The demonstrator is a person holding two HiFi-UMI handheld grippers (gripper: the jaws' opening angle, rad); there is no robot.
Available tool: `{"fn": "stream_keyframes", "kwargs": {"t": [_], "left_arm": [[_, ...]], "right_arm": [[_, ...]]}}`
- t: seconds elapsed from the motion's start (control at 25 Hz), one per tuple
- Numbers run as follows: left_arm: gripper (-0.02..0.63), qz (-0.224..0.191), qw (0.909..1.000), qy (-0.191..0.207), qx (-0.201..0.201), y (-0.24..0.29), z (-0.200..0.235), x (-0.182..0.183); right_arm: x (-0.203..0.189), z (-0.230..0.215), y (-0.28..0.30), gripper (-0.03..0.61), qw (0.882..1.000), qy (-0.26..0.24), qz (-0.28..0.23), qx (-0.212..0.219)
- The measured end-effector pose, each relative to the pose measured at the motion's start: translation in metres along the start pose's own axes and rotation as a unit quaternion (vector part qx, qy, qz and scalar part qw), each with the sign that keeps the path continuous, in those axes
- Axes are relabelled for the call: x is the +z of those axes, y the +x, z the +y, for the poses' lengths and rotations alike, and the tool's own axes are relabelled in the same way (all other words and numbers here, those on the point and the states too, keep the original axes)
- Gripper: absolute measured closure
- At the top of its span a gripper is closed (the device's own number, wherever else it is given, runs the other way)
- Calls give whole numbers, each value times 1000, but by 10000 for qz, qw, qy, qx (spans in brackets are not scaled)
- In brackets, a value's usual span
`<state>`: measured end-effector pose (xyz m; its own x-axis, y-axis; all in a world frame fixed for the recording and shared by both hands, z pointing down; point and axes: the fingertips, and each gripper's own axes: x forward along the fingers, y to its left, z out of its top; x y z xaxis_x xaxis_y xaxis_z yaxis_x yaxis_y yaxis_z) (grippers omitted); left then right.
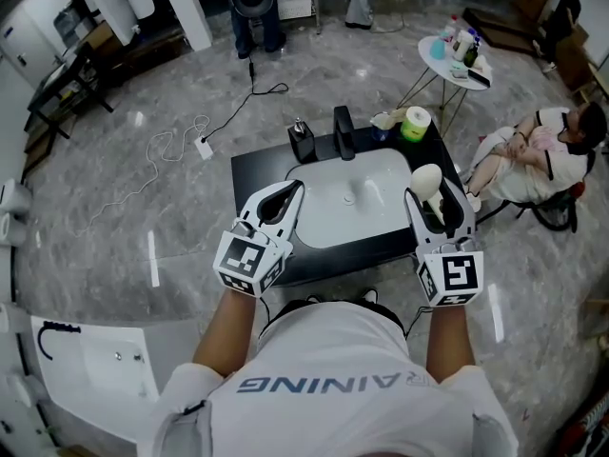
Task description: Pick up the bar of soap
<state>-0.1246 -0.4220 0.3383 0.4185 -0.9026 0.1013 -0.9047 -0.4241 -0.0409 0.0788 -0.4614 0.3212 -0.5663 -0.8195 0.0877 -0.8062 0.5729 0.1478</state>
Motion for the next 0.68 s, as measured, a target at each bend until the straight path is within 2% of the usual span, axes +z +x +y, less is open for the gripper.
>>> {"fn": "stream_keyframes", "kwargs": {"t": [0.68], "left_arm": [[606, 47, 10000, -50, -10, 9, 4, -7]], "right_arm": [[2, -6, 6, 328, 9998, -108, 110, -90]]}}
